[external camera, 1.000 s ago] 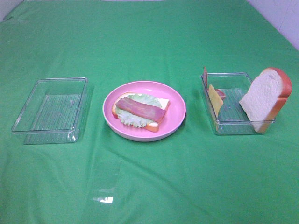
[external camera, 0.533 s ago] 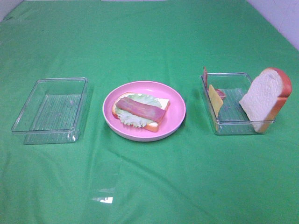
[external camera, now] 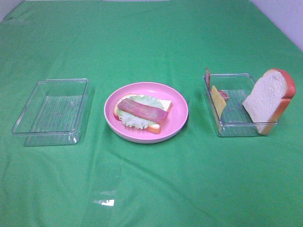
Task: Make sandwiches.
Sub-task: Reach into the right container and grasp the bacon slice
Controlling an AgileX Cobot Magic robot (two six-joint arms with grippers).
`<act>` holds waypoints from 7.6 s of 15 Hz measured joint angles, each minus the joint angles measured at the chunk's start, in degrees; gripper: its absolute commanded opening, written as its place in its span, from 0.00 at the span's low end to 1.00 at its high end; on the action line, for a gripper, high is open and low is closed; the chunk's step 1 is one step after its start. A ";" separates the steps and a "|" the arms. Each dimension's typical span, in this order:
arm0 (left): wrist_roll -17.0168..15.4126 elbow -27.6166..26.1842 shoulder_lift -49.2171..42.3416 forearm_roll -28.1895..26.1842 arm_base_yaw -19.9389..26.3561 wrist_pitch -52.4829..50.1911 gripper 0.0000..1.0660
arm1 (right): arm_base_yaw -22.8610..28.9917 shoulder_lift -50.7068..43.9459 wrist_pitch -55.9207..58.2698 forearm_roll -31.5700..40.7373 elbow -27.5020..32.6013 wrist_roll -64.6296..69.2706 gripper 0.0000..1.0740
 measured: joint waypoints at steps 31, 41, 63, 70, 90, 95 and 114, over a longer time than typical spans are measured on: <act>0.00 0.00 -1.83 0.00 1.49 0.00 0.95 | 0.00 0.17 -0.11 0.74 -0.52 0.00 0.88; 0.00 0.00 -1.83 0.00 1.49 0.00 0.95 | 0.00 30.02 -11.34 0.34 -13.29 0.00 0.88; 0.00 0.00 -1.83 0.00 1.49 0.00 0.95 | 11.86 107.37 3.38 -4.18 -76.26 1.95 0.88; 0.00 0.00 -1.83 0.00 1.49 0.00 0.95 | 11.92 120.61 -0.23 0.97 -81.70 1.95 0.88; 0.00 0.00 -1.83 0.00 1.49 0.00 0.95 | 11.92 131.15 -8.88 -0.29 -81.76 16.33 0.81; 0.00 0.00 -1.83 0.00 1.49 0.00 0.95 | 11.92 131.15 -10.03 2.23 -81.76 15.93 0.79; 0.00 0.00 -1.83 0.00 1.49 0.00 0.95 | 11.92 132.35 -10.37 -1.03 -81.76 16.04 0.00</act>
